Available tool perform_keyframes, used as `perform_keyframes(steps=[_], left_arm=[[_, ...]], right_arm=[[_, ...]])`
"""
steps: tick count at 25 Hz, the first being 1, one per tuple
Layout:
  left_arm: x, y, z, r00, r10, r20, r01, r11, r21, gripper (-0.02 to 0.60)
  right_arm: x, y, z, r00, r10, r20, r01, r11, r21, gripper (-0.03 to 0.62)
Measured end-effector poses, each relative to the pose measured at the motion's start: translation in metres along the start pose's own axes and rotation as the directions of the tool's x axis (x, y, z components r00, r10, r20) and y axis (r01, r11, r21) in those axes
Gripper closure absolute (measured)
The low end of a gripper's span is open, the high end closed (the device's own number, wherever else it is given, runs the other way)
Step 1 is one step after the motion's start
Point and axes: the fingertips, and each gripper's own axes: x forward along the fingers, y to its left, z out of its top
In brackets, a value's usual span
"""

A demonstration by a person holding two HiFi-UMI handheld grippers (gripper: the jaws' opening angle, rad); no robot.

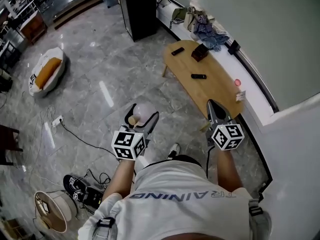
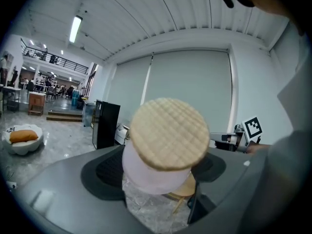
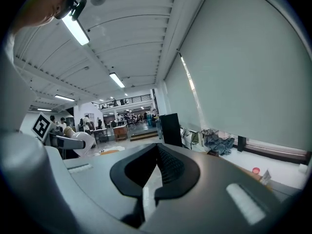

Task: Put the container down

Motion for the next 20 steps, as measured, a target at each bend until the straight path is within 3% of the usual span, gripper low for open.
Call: perform_keyframes(steps=[12,16,20], left_arm=[[0.184,-0.028,0.029,0.995,-0.075,-0.062,0.076,0.997,0.026,0.186],[0.237,-0.042,0.032,0.982,-0.164,-0.099,0.17,0.984,0.056,0.186],[0.292,-0.052,0.045,0.949,-0.278,-0.15,0.288,0.956,0.056,0.186]], right_arm=[[0.065,-0.162,0.027,0.995,-0.097,0.021,0.096,0.994,0.045,0.579],[0.065,-0.2,0.02,0.982,-0.188,0.024,0.185,0.979,0.083,0.579],[0.062,-0.233,0.025,0.947,-0.322,0.011,0.319,0.941,0.115,0.579]])
